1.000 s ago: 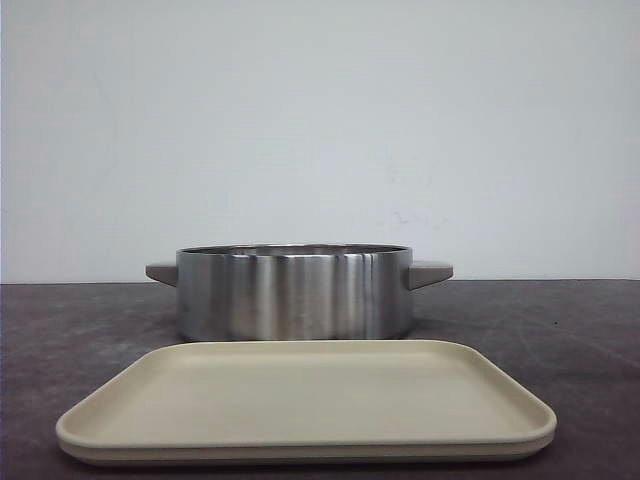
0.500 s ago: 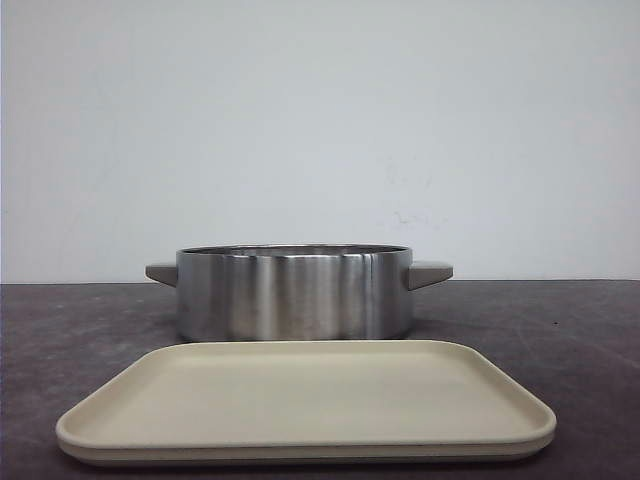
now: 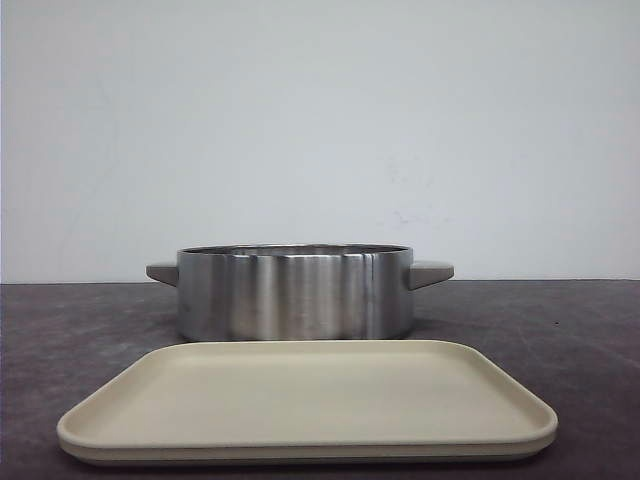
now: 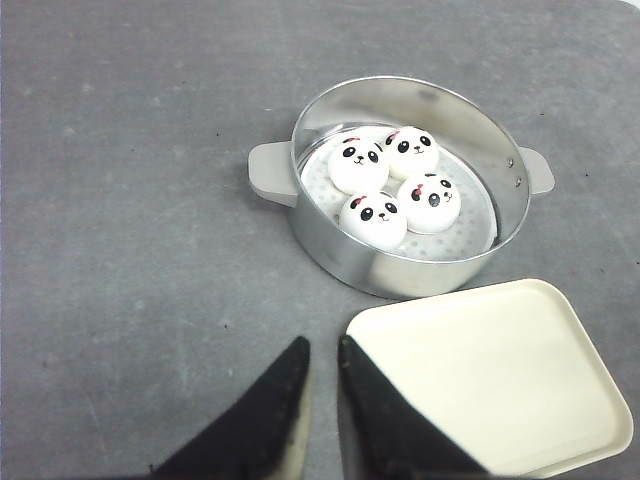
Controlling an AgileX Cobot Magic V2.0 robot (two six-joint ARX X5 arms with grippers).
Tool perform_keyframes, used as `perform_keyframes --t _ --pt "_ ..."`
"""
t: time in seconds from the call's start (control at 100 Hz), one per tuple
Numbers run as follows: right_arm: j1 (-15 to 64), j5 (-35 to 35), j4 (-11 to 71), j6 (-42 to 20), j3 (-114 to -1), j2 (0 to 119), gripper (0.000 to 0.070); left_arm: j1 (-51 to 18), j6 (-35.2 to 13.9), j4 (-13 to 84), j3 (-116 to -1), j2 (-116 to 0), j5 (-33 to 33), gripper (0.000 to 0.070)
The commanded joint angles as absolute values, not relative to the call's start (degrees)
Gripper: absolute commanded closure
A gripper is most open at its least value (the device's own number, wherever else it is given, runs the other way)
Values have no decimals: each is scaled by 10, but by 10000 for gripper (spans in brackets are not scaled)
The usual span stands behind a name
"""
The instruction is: Steam buns
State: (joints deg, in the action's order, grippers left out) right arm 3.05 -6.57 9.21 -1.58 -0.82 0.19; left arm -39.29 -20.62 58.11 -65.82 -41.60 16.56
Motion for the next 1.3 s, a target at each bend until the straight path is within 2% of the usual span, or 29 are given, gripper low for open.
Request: perform_keyframes --t 0.0,0.61,0.69,0.84,0.9,0.99,1.05,1.19,1.29 --pt "32 -65 90 -8 -7 2 690 -398 -211 576 -669 -419 167 700" --pt "32 -64 90 -8 -7 2 690 -398 -211 576 -669 -419 167 700" --pt "32 -65 90 -8 -7 2 690 -398 -154 576 -669 -419 172 700" --pt "32 -64 90 -8 -7 2 690 -401 -127 577 -670 -407 171 700" --pt "32 -64 90 -8 -7 2 690 -397 -94 565 -668 -403 173 700" --pt "32 -64 90 -8 -7 2 690 -361 -3 483 -639 -393 176 700" --pt "32 -64 90 -8 -7 2 689 -321 23 389 -593 -375 149 700" --pt "32 -64 90 -8 -7 2 690 -211 -7 171 -437 -306 11 700" --pt "32 -64 90 -8 -7 2 690 -154 -37 57 -318 -251 -30 700"
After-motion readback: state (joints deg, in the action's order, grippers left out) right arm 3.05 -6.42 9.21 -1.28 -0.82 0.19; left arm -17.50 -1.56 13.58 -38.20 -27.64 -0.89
